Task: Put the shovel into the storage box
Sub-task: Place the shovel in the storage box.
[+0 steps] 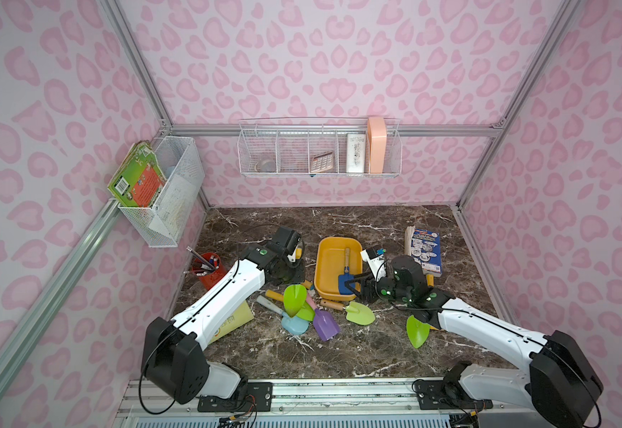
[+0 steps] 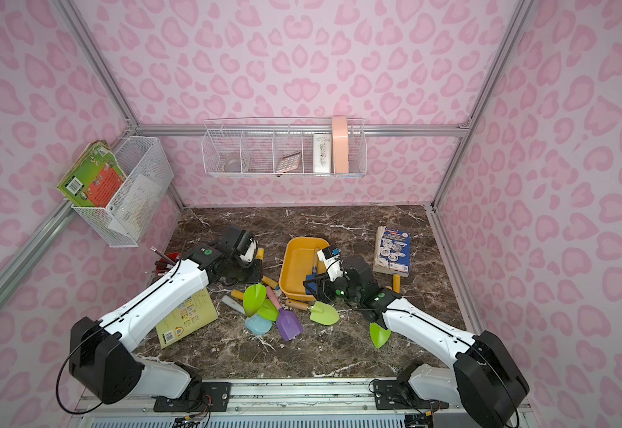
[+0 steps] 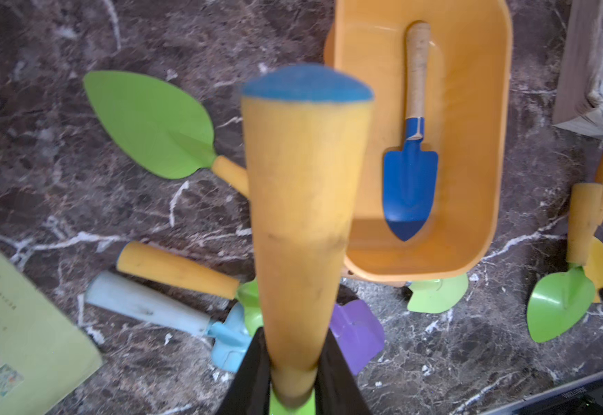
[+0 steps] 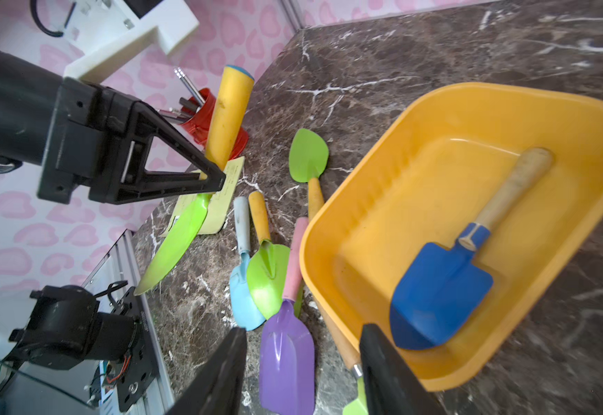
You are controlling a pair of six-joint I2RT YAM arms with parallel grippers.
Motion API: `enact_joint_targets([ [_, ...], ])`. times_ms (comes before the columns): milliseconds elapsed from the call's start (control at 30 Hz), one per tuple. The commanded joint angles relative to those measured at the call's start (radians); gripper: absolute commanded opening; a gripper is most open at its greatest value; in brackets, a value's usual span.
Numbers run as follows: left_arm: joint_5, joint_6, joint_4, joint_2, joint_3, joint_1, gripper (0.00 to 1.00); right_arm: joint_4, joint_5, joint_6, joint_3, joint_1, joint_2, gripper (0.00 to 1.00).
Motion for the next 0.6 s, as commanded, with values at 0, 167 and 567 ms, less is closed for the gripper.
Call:
enact_joint_targets([
  [0, 0.041, 0.047, 0.009, 0.090, 0.091, -0.025, 0.04, 0.002, 0.028, 0.026, -0.019, -0.010, -0.027, 0.54],
  [167, 0.049, 0.081, -0.001, 0.268, 0.268, -0.058, 0.05, 0.000, 0.083, 0.093, -0.078, -0.070, -0.068, 0.54],
  [567, 0.032, 0.121, -0.009, 0.544, 0.532, -0.087, 0.05, -0.031, 0.079, 0.155, -0.113, -0.178, -0.036, 0.53],
])
